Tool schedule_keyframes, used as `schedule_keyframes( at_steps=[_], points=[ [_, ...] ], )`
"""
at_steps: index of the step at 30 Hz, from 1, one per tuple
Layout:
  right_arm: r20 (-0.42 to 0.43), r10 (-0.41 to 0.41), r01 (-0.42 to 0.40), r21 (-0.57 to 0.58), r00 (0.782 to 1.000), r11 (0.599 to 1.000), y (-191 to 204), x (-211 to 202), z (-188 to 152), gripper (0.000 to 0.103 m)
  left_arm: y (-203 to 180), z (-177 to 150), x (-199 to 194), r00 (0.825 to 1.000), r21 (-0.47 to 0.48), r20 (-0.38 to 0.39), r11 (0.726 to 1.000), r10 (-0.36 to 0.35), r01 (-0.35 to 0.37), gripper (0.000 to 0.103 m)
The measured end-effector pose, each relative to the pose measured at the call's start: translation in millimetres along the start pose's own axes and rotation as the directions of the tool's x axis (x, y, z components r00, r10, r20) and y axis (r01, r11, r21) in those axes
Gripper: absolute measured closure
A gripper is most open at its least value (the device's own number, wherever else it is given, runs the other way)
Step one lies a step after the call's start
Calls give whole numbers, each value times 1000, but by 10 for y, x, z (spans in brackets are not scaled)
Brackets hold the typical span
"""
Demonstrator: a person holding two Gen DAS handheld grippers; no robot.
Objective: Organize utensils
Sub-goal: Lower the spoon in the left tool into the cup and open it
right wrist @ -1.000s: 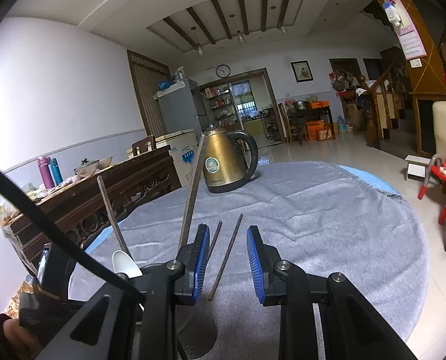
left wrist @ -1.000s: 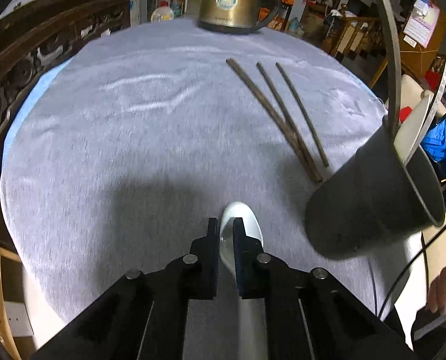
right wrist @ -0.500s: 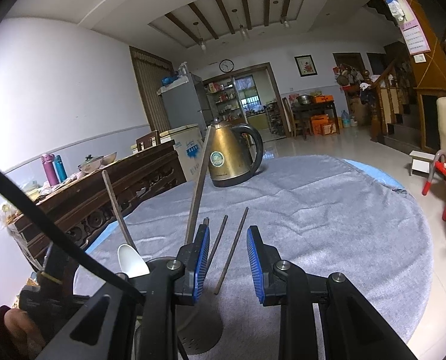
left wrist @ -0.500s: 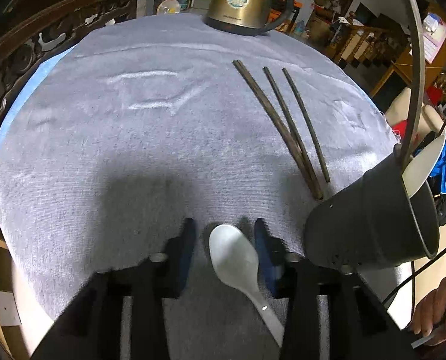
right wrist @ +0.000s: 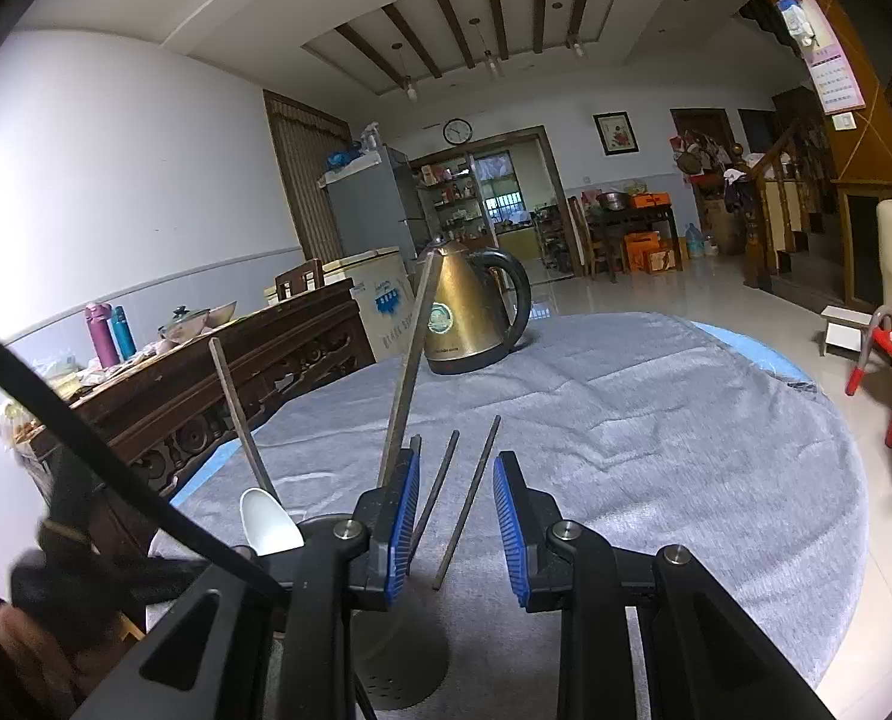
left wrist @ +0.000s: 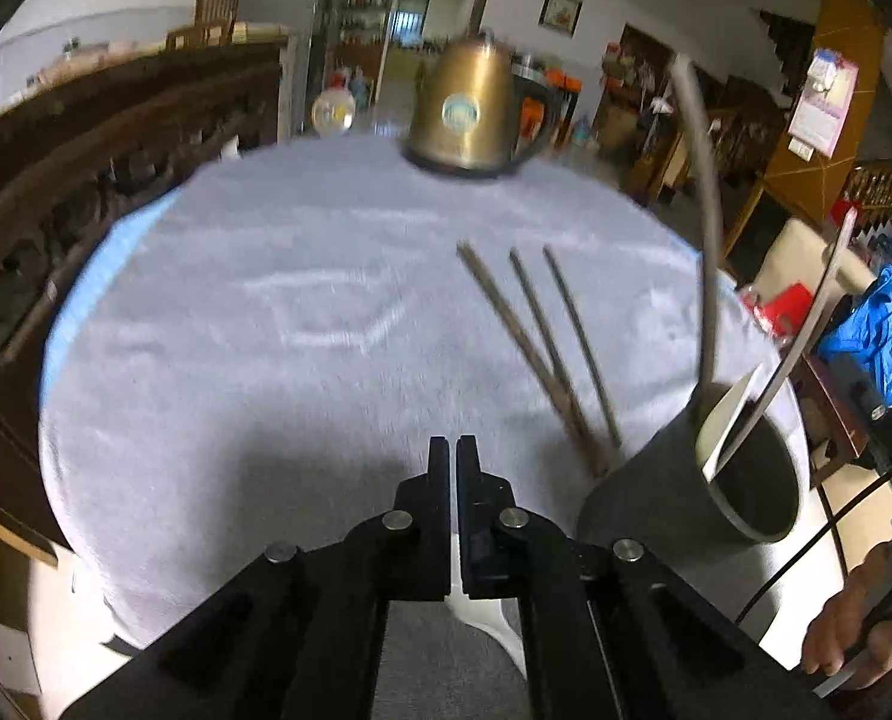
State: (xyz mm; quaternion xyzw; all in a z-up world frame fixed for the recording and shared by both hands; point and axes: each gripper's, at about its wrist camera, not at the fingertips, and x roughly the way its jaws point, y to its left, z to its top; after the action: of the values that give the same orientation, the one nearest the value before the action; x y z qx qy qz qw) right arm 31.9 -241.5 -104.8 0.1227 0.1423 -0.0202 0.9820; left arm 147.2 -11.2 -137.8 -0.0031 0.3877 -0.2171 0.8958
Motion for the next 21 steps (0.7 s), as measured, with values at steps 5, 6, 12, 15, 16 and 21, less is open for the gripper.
schedule_keyframes(
  at_steps=[5, 6, 12, 15, 16, 21],
  points=[
    [-9, 6, -6, 1, 1000, 1000, 19, -9, 2, 75, 219, -15, 104, 990, -98, -129, 994, -58, 46, 98],
    [-11, 7, -7, -2, 1000, 1000, 24, -14, 3, 75, 260, -58, 167, 983, -134, -170, 990, -73, 50, 91],
    [-40, 21, -21, 2, 999, 1000, 26, 9, 8, 75, 182, -302, 364, 958, -155, -269, 986, -100, 60, 78],
    [-49, 25, -25, 0, 998, 1000, 38, 20, -5, 75, 106, -335, 470, 950, -132, -293, 989, -108, 72, 78],
    [-54, 28, -28, 2, 998, 1000, 35, 24, -11, 75, 86, -360, 436, 957, -125, -272, 989, -104, 72, 78],
    [-60, 28, -29, -5, 998, 1000, 39, 32, -20, 75, 30, -408, 440, 959, -81, -262, 993, -105, 87, 93]
  ],
)
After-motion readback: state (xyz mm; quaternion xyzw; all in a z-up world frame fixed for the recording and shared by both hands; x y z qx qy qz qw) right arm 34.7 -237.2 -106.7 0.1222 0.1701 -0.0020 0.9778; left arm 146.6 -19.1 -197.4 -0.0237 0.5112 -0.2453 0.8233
